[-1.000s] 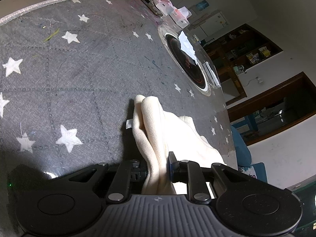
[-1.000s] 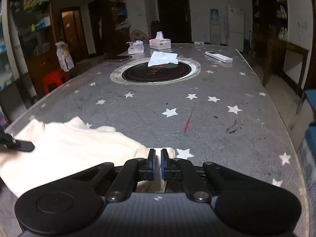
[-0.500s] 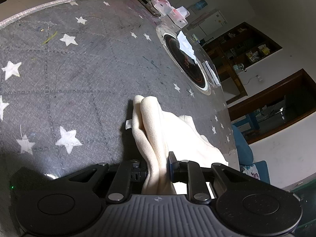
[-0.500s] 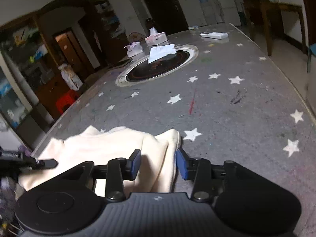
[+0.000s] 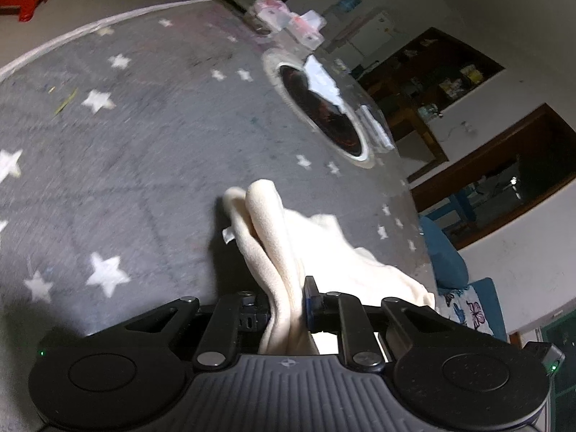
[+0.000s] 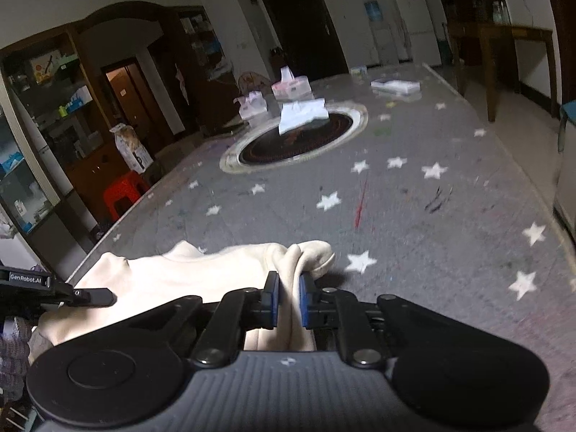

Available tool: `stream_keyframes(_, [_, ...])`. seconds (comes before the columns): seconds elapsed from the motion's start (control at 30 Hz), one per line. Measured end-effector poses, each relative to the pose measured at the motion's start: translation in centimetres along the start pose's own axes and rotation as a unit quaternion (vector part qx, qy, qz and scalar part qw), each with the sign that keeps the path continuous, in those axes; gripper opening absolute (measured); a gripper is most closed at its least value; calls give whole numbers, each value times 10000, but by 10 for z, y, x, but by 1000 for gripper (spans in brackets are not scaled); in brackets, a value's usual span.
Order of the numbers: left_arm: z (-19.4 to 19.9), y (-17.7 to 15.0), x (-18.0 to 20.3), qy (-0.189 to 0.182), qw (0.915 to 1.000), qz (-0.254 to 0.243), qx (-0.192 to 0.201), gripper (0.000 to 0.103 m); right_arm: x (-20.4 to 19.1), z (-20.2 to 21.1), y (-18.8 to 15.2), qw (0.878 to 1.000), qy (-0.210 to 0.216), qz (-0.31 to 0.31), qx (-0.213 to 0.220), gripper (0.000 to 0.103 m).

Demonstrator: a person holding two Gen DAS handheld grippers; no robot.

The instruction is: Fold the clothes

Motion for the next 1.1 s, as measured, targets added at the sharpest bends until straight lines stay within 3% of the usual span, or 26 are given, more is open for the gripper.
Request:
stream_keyframes(0.23, [-13, 18, 41, -217, 9985, -504, 9, 16, 3, 23, 15, 9993, -103, 51, 343, 10])
stream_keyframes(0.57, [-65, 39, 111, -508, 9929, -1066, -174, 16, 44, 57, 56, 9938, -715, 78, 853, 10])
stream_keyframes(0.83, [-110, 46, 150, -499, 9889, -1361, -334, 16, 84, 55, 76, 9898, -1099, 43, 908, 10])
stream_keyframes(1.1, [-141, 41, 160, -395, 9867, -1461, -587, 16, 114, 39, 76, 9896, -1224, -129, 744, 10])
Point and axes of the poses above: each gripper's, at about its wrist camera, not at the fingertips, and z roughly against the way its jaws point, x to its right, y to its top, the point moved 2 cm from there along -z, roughly the way its jaws point, and after that the axes turned 10 degrees about -z, right-handed, at the moved point
